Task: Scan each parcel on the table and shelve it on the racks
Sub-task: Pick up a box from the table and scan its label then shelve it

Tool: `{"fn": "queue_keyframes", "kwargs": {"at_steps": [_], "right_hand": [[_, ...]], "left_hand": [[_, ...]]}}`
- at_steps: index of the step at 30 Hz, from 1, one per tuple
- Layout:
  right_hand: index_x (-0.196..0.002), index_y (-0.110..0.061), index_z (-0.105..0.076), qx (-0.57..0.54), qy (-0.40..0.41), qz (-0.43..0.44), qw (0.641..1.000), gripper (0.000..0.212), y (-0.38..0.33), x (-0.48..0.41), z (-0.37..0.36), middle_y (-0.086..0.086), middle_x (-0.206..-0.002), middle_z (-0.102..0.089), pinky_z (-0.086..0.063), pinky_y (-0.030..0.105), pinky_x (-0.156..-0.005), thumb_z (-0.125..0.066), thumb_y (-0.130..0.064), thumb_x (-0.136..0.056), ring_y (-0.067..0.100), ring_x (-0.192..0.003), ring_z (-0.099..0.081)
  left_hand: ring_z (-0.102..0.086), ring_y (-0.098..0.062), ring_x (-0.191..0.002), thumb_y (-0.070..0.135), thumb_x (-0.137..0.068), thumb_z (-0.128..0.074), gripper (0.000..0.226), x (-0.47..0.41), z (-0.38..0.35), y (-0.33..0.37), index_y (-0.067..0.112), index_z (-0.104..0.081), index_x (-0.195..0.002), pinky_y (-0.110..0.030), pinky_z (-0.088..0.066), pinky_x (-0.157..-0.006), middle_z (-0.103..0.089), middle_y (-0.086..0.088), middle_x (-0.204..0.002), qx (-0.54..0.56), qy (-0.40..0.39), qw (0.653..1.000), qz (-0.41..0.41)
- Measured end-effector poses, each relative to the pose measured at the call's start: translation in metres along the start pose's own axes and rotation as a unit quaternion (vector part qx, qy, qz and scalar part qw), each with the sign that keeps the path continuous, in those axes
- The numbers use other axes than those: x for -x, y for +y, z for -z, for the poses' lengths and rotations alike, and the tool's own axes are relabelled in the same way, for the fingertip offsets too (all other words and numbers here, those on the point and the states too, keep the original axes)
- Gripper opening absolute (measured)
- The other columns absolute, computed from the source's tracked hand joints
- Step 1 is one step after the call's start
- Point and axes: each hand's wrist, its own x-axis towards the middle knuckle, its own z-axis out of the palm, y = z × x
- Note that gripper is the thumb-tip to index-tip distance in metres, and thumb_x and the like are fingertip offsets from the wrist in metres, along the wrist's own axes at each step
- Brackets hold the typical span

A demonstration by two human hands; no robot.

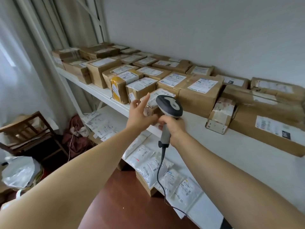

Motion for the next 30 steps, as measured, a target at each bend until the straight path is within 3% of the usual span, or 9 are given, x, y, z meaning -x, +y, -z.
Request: {"fn": "queue_keyframes", "kwargs": {"at_steps": [3, 8, 13, 16, 19, 22, 25, 30], "right_hand": [[-0.072, -0.007, -0.065, -0.013, 0.035, 0.003, 0.999, 0.010, 0.002, -0.008, -0.007, -0.001, -0.056, -0.065, -0.053, 0.029, -0.069, -0.069, 0.002, -0.073, 0.017, -0.059, -0.060], [-0.078, -0.007, -0.066, -0.074, 0.114, 0.009, 0.991, 0.013, 0.007, -0.005, -0.016, 0.004, -0.076, -0.066, -0.055, 0.031, -0.075, -0.069, 0.006, -0.077, 0.014, -0.064, -0.059], [-0.079, -0.010, -0.070, -0.068, 0.170, 0.018, 0.983, 0.013, 0.023, 0.008, -0.007, 0.007, -0.096, -0.074, -0.055, 0.035, -0.091, -0.074, 0.002, -0.075, 0.019, -0.078, -0.067], [-0.093, -0.006, -0.072, -0.056, 0.187, 0.014, 0.981, 0.021, 0.033, 0.024, 0.005, 0.005, -0.091, -0.075, -0.054, 0.038, -0.092, -0.076, -0.003, -0.073, 0.022, -0.087, -0.070], [-0.095, -0.005, -0.071, -0.057, 0.206, 0.016, 0.977, 0.025, 0.043, 0.046, 0.022, 0.006, -0.091, -0.075, -0.053, 0.042, -0.093, -0.077, -0.005, -0.071, 0.024, -0.093, -0.070], [-0.102, 0.001, -0.070, -0.067, 0.225, 0.026, 0.972, 0.031, 0.054, 0.074, 0.045, 0.009, -0.096, -0.074, -0.056, 0.038, -0.085, -0.076, -0.003, -0.072, 0.022, -0.087, -0.069], [-0.098, 0.002, -0.069, -0.086, 0.245, 0.047, 0.964, 0.022, 0.065, 0.120, 0.079, 0.012, -0.095, -0.071, -0.055, 0.028, -0.072, -0.072, 0.003, -0.076, 0.020, -0.079, -0.067], [-0.094, -0.006, -0.067, -0.108, 0.319, 0.062, 0.940, 0.021, 0.096, 0.223, 0.168, 0.008, -0.082, -0.069, -0.055, 0.031, -0.073, -0.073, 0.003, -0.077, 0.021, -0.078, -0.067]], "left_hand": [[-0.017, -0.024, -0.144, 0.050, -0.079, -0.071, 0.080, -0.023, 0.003, -0.008, 0.037, -0.032, -0.148, -0.039, -0.031, -0.111, -0.016, -0.006, -0.155, -0.137, -0.017, 0.989, -0.058], [-0.025, -0.031, -0.138, 0.047, -0.087, -0.064, 0.065, -0.045, -0.001, -0.019, 0.030, -0.038, -0.144, -0.042, -0.040, -0.103, -0.021, -0.013, -0.151, -0.197, 0.013, 0.975, -0.101], [-0.022, -0.039, -0.135, 0.048, -0.087, -0.063, 0.066, -0.056, 0.000, -0.028, 0.027, -0.036, -0.143, -0.041, -0.022, -0.113, -0.017, -0.018, -0.151, -0.238, 0.044, 0.963, -0.118], [-0.012, -0.040, -0.140, 0.048, -0.083, -0.067, 0.088, -0.048, -0.002, -0.025, 0.021, -0.018, -0.151, -0.043, -0.013, -0.116, -0.008, -0.020, -0.154, -0.227, 0.048, 0.966, -0.113], [0.001, -0.038, -0.145, 0.044, -0.082, -0.071, 0.105, -0.023, -0.012, -0.016, 0.013, -0.001, -0.153, -0.046, -0.003, -0.117, 0.004, -0.020, -0.157, -0.189, 0.040, 0.975, -0.110], [0.003, -0.035, -0.146, 0.041, -0.083, -0.070, 0.104, 0.018, -0.034, -0.007, 0.012, 0.001, -0.153, -0.046, 0.000, -0.118, 0.004, -0.018, -0.158, -0.181, 0.012, 0.973, -0.145], [0.004, -0.033, -0.146, 0.039, -0.086, -0.067, 0.099, 0.072, -0.068, 0.007, 0.012, 0.000, -0.153, -0.045, 0.001, -0.117, 0.004, -0.017, -0.158, -0.186, -0.037, 0.965, -0.179], [-0.002, -0.032, -0.145, 0.038, -0.087, -0.065, 0.094, 0.191, -0.136, 0.054, 0.011, -0.004, -0.153, -0.045, -0.002, -0.118, 0.001, -0.016, -0.157, -0.185, -0.123, 0.941, -0.255]]}}
